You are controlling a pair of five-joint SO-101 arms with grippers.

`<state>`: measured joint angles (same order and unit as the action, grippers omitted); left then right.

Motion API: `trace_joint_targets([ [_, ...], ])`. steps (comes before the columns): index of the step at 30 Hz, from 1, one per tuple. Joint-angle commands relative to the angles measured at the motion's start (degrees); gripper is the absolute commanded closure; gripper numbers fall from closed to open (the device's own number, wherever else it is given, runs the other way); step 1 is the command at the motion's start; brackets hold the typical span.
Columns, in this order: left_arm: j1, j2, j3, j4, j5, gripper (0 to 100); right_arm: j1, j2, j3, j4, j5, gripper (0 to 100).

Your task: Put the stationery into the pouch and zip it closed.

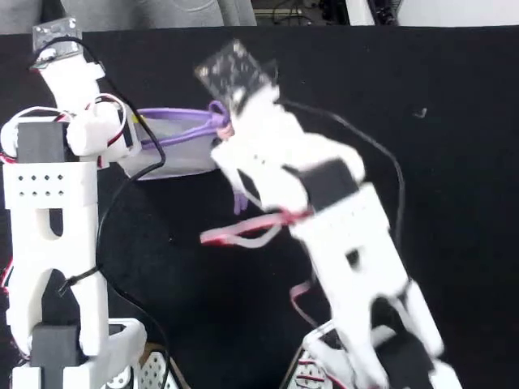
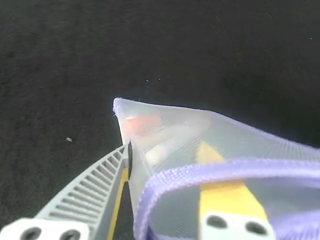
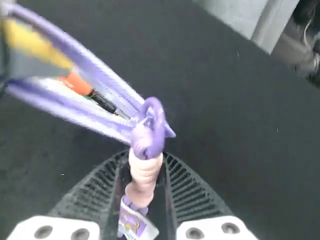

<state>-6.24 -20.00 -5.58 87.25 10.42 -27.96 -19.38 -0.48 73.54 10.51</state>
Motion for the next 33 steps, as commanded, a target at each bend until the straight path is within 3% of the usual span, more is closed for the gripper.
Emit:
trace_joint_targets([
  [1, 1.4, -2.2, -4.5, -1.0, -0.6, 78, 3.0, 10.9, -16.0, 5.4, 0.5, 98.7],
  [12, 3.1, -2.2, -19.3, 6.5, -0.4, 78, 5.5, 37.1, -56.0, 21.9, 0.2, 98.7],
  [17, 2.7, -2.3, -25.3, 6.6, -0.4, 78, 5.4, 45.5, -68.6, 24.1, 0.2, 98.7],
  [25, 2.7, -5.6, -28.0, 10.9, -0.3, 78, 5.7, 50.0, -74.1, 23.9, 0.4, 98.7],
  [33, 2.6, -9.5, -19.5, 9.8, -0.2, 78, 13.8, 49.9, -73.7, 24.4, 0.7, 98.7],
])
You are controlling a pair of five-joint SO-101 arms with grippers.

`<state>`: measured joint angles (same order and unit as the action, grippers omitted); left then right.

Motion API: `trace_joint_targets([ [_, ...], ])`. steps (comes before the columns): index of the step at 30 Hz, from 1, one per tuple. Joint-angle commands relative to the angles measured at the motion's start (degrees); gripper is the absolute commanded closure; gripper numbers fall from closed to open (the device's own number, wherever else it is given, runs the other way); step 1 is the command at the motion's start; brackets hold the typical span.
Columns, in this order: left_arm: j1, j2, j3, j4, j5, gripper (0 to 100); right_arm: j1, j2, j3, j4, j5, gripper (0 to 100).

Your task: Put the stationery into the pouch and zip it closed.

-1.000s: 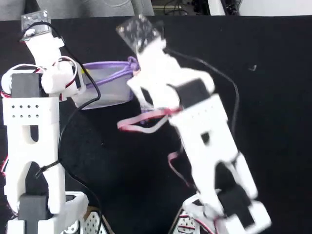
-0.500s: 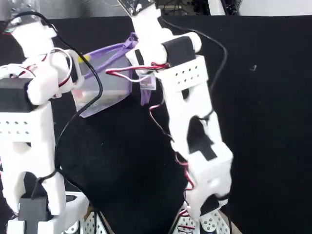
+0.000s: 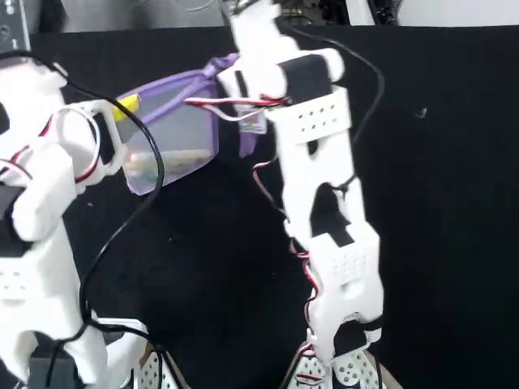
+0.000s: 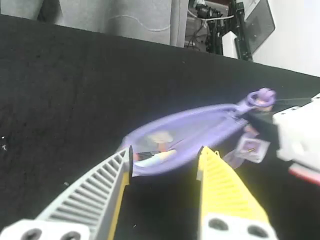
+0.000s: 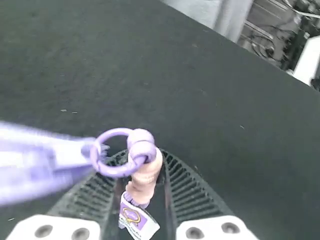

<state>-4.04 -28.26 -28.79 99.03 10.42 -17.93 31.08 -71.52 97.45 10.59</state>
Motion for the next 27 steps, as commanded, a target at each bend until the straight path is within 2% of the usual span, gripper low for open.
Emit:
trace_joint_targets([
  [1, 0.4, -1.2, 6.4, -3.4, -0.2, 78, 4.7, -0.6, -2.8, 1.2, 1.1, 98.7],
  [7, 0.0, -1.8, 19.9, -13.5, -0.2, 78, 7.0, -0.7, -3.0, 3.4, 6.2, 98.7],
  [11, -5.6, -1.8, 20.4, -14.2, 0.4, 78, 8.6, -1.4, -3.1, 3.3, 6.2, 98.7],
  [16, -12.6, -1.8, 20.8, -15.1, 7.4, 78, 11.3, -5.4, -2.5, 3.7, 6.2, 98.7],
  [23, -13.5, -1.3, 21.7, -16.1, 8.1, 78, 12.0, -14.0, 6.4, 3.5, 6.6, 98.7],
  [27, -13.4, -1.8, 24.7, -18.4, 8.2, 78, 8.1, -19.2, 7.8, 3.4, 6.4, 98.7],
])
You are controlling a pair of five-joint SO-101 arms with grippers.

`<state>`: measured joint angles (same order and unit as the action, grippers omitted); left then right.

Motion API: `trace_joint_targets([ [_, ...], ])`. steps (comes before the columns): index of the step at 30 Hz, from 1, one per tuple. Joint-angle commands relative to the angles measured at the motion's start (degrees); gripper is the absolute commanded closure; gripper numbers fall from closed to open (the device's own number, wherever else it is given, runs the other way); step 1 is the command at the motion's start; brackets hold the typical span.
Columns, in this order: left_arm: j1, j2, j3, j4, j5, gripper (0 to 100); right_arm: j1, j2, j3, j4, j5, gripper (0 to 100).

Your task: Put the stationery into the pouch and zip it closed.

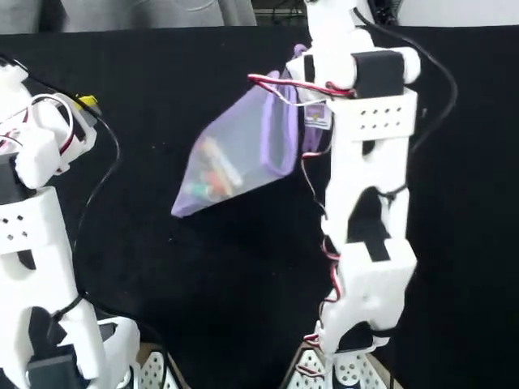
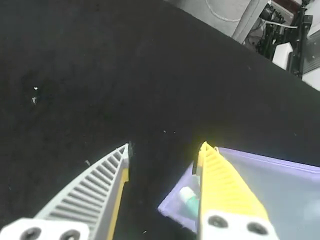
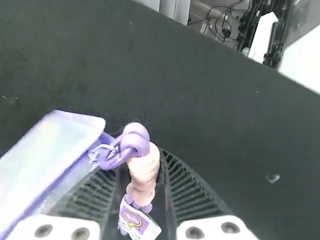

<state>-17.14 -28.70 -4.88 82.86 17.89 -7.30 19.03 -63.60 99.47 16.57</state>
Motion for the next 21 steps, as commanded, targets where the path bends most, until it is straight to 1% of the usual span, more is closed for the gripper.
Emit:
trace_joint_targets([
  [1, -0.3, -1.3, 1.5, -2.8, 0.7, 78, -4.0, -8.3, 0.0, 1.5, 0.3, 98.7],
  [6, -0.2, -1.4, 2.5, -3.4, 0.5, 78, -9.5, -11.8, 0.0, 1.6, 0.3, 98.7],
  [11, 5.8, -1.4, 2.8, -1.1, 0.4, 78, -13.6, -12.5, 0.0, 1.5, 0.2, 98.7],
  [15, 11.3, -1.3, 3.4, -0.6, 0.4, 78, -14.5, -12.5, 0.0, 1.5, -0.7, 98.7],
  [17, 12.5, -1.3, 4.9, -0.9, 0.4, 78, -14.3, -12.6, 0.0, 1.4, -2.1, 98.7],
  [21, 13.8, -1.4, 8.0, -0.8, 0.6, 78, -14.4, -12.5, -0.3, 1.3, -2.2, 98.7],
])
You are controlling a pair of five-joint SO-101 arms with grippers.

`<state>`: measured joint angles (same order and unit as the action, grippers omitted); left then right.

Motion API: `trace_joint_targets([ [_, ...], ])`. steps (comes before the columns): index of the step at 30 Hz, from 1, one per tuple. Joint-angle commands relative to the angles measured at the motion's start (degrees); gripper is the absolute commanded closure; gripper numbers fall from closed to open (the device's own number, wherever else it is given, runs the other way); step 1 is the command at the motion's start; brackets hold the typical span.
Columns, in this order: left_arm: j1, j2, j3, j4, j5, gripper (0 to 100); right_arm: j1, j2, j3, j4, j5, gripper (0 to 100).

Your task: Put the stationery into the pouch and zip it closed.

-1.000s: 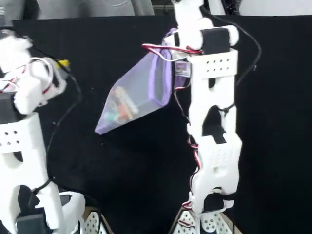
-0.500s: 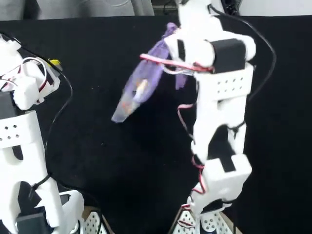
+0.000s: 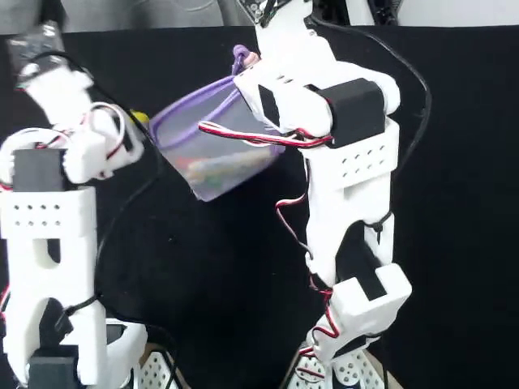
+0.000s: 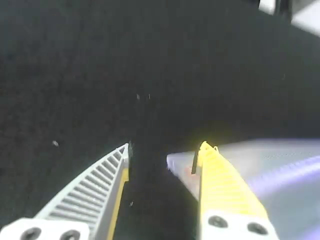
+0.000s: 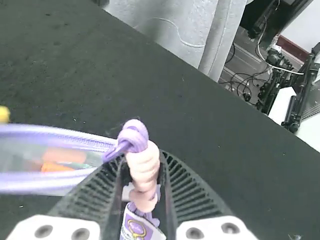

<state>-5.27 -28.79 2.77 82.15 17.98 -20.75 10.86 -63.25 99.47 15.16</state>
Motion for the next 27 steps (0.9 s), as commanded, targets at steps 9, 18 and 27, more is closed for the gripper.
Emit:
trace_joint_targets([
  [9, 7.7, -7.6, 1.5, 0.4, 3.4, 78, -1.1, -4.4, -0.9, -0.2, -0.8, 98.7],
  [18, 17.7, -21.1, 16.5, -8.0, 3.3, 78, -1.2, -4.3, -0.5, -3.2, -0.8, 98.7],
  [27, 17.8, -31.9, 26.9, -14.2, 0.4, 78, -11.5, -4.8, -0.9, -1.8, -0.8, 98.7],
])
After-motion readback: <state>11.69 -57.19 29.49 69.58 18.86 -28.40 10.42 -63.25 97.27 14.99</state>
